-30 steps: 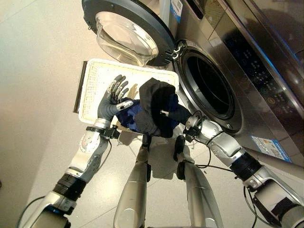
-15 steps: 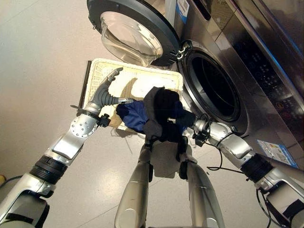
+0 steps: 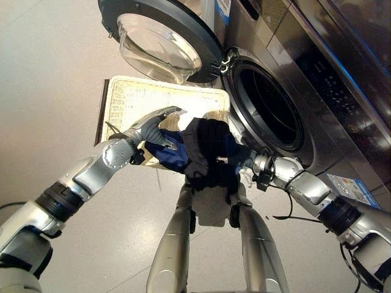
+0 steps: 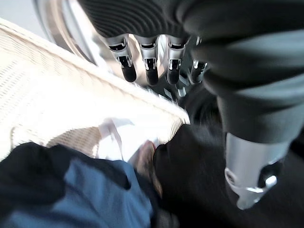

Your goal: Put the clothes into the washing machine.

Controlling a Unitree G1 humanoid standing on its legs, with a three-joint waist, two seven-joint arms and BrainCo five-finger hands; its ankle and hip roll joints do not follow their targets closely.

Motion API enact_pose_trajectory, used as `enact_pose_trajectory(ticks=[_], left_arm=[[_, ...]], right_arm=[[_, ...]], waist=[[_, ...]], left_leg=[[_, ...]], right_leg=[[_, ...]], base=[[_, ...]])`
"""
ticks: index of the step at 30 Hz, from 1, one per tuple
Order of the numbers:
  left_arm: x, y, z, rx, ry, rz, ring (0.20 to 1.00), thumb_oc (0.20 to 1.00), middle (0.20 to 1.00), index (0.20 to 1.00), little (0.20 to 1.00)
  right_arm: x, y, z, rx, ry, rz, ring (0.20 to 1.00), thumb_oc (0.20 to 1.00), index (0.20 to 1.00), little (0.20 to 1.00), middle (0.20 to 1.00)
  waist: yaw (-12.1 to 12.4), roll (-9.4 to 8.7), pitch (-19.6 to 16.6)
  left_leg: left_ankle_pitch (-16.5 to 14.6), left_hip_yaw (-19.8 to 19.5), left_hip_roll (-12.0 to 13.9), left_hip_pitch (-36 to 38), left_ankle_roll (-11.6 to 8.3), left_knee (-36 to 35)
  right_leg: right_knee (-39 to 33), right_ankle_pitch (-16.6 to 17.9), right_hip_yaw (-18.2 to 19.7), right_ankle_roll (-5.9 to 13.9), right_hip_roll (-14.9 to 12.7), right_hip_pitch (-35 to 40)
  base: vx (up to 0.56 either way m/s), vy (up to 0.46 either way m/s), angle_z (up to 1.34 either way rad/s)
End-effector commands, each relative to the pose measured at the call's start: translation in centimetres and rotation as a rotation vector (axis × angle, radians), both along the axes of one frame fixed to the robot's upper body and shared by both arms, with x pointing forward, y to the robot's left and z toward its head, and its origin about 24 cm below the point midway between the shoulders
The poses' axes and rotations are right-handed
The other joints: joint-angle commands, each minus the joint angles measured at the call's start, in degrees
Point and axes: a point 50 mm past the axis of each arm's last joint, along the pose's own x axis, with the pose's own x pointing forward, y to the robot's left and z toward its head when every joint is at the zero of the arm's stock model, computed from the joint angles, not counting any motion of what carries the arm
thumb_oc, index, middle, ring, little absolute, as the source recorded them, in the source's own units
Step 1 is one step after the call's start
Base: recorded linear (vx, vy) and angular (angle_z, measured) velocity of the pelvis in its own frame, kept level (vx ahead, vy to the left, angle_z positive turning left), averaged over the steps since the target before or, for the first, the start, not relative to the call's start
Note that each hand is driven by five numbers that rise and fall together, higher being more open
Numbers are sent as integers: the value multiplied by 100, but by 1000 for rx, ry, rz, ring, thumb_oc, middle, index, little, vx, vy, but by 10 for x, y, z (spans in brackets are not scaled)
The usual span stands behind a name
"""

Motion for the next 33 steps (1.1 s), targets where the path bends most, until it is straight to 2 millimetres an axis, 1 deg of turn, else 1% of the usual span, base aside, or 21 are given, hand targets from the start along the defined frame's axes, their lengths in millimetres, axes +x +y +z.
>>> enact_pose_trajectory(ticks=[1,2,3,5,6,9,11,13,14,15,16,19,21,25,30,31,32,33], left_arm=[[-3,-5,12,-44,-17,-38,1000,1000,1000,1000,1000],[-2,-13,5,19,65,-86,1000,1000,1000,1000,1000],[-3,-25,-1,64,157,-153,1000,1000,1000,1000,1000],[-3,-28,-2,58,159,-169,1000,1000,1000,1000,1000],[-4,-34,-1,33,169,-198,1000,1000,1000,1000,1000],[-6,-43,-1,-2,170,-244,1000,1000,1000,1000,1000],[-6,-43,-1,-2,170,-244,1000,1000,1000,1000,1000],[-11,-56,3,-56,121,-317,1000,1000,1000,1000,1000],[-12,-58,5,-71,99,-330,1000,1000,1000,1000,1000],[-14,-63,9,-124,51,-350,1000,1000,1000,1000,1000],[-14,-63,9,-124,51,-350,1000,1000,1000,1000,1000],[-17,-69,14,-220,-24,-374,1000,1000,1000,1000,1000],[-18,-70,12,-320,31,-381,1000,1000,1000,1000,1000],[-18,-71,6,-405,74,-387,1000,1000,1000,1000,1000],[-22,-68,-4,-632,200,-402,1000,1000,1000,1000,1000],[-22,-68,-4,-632,200,-402,1000,1000,1000,1000,1000],[-22,-67,-5,-669,216,-398,1000,1000,1000,1000,1000],[-21,-66,-8,-736,239,-394,1000,1000,1000,1000,1000]], right_arm=[[-20,22,31,109,-117,187,200,200,200,200,200],[-21,25,32,115,-121,207,200,200,200,200,200],[-22,30,34,119,-124,228,200,200,200,200,200],[-22,32,34,120,-126,231,200,200,200,200,200],[-22,36,34,122,-128,235,200,200,200,200,200],[-22,40,35,127,-128,235,200,200,200,200,200],[-22,40,35,127,-128,235,200,200,200,200,200],[-21,44,32,140,-112,234,200,200,200,200,200],[-22,45,31,143,-106,236,200,200,200,200,200],[-23,48,28,146,-97,243,200,200,200,200,200],[-23,48,28,146,-97,243,200,200,200,200,200],[-25,51,25,178,-85,248,200,200,200,200,200],[-25,52,24,210,-63,247,200,200,200,200,200],[-24,53,22,237,-52,231,200,200,200,200,200],[-27,50,16,273,-11,213,200,200,200,200,200],[-27,50,16,273,-11,213,200,200,200,200,200],[-27,50,14,275,-5,208,200,200,200,200,200],[-27,52,11,274,-1,195,200,200,200,200,200]], waist=[[-205,127,-136],[-233,120,-136],[-260,97,-136],[-261,92,-136],[-262,83,-136],[-264,65,-136],[-264,65,-136],[-267,21,-136],[-265,5,-136],[-267,-27,-136],[-267,-27,-136],[-270,-83,-136],[-260,-101,-136],[-272,-125,-136],[-275,-128,-136],[-275,-128,-136],[-276,-131,-136],[-280,-131,-136]], left_leg=[[-277,602,-519,-92,543,489],[-263,615,-512,-83,538,454],[-254,641,-500,-80,536,423],[-249,644,-497,-80,537,411],[-240,650,-491,-75,545,378],[-230,661,-484,-68,552,346],[-230,661,-484,-68,552,346],[-225,670,-467,-39,552,307],[-227,667,-465,-30,550,306],[-229,651,-468,-18,555,303],[-229,651,-468,-18,555,303],[-209,611,-468,-1,562,271],[-223,607,-463,41,560,254],[-205,607,-461,37,558,232],[-206,619,-455,101,572,173],[-206,619,-455,101,572,173],[-205,618,-458,101,572,169],[-199,617,-460,108,575,155]], right_leg=[[-1181,909,-55,435,101,419],[-1226,944,-42,453,102,428],[-1274,991,-18,473,106,423],[-1280,1001,-18,476,109,417],[-1292,1012,-3,479,118,411],[-1309,1028,12,481,128,408],[-1309,1028,12,481,128,408],[-1352,1047,28,473,138,432],[-1360,1051,26,473,136,444],[-1358,1055,46,469,150,446],[-1358,1055,46,469,150,446],[-1354,1067,88,458,176,445],[-1357,1049,103,455,195,479],[-1344,1050,114,445,216,465],[-1337,1040,112,442,230,493],[-1337,1040,112,442,230,493],[-1336,1041,113,439,235,491],[-1333,1043,119,438,242,485]], base=[[0,0,0],[-36,-31,0],[-40,-33,0],[0,0,0],[0,0,0],[0,0,0],[0,0,0],[-6,-18,1],[1,-45,5],[2,-25,5],[7,-23,4],[7,-11,0],[12,-16,1],[1,-3,1],[-1,-2,1],[0,0,0],[0,0,0],[0,0,0]])
